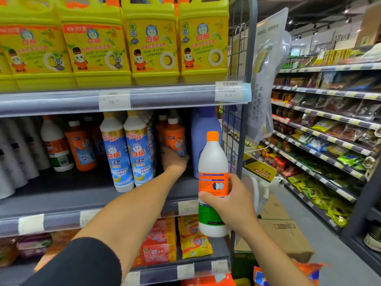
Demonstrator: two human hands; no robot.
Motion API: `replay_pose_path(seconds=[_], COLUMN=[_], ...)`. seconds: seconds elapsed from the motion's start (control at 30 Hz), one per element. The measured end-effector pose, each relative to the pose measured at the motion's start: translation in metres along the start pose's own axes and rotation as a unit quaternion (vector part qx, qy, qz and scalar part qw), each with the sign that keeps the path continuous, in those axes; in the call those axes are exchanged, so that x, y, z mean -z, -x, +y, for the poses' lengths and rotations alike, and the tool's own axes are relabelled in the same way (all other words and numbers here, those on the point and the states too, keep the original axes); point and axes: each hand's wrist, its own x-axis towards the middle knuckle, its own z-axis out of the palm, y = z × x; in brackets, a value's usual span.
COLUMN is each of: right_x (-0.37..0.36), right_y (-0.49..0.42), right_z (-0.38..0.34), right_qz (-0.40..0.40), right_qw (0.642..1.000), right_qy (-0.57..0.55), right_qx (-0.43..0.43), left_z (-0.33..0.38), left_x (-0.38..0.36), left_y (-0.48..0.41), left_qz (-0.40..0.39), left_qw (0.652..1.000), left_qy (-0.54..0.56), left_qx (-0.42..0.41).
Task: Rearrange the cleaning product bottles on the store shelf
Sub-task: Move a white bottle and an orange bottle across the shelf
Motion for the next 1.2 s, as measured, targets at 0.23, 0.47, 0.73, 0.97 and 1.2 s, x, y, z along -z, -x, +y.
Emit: replay_pose_path(seconds=[0.23, 0.47, 0.73, 0.97, 1.2], right_x=[-0.001, 0.005, 0.007, -0.039, -0.118], right_y=[-0.013, -0.015, 0.006, 0.052, 0.113], right_z=[-0.003, -0.007, -0.015, -0.053, -0.099], right_qz=[0.005, -0.001, -0.031, -0.082, -0.136], right_qw=[1.0, 0.999, 0.993, 0.986, 0.968], right_qy=[-0.008, -0.039, -0.112, -0.146, -0.213], right_qx=[0.001, -0.001, 0.01, 0.02, -0.01], left_z=[-0.004, -0.001, -0.006, -0.04, -0.096], left_x=[0.028, 0.076, 0.137, 0.221, 0.334], left_y=[0.032, 0.077, 0.153, 0.186, 0.199], left_qz=[0.005, -0.09, -0.125, -0.086, -0.07], left_qw=[0.997, 0.992, 0.983, 0.983, 0.983], left_qy=[0.052, 0.051, 0.134, 0.164, 0.167], left_qx=[-0.061, -0.075, -0.033, -0.009, 0.007])
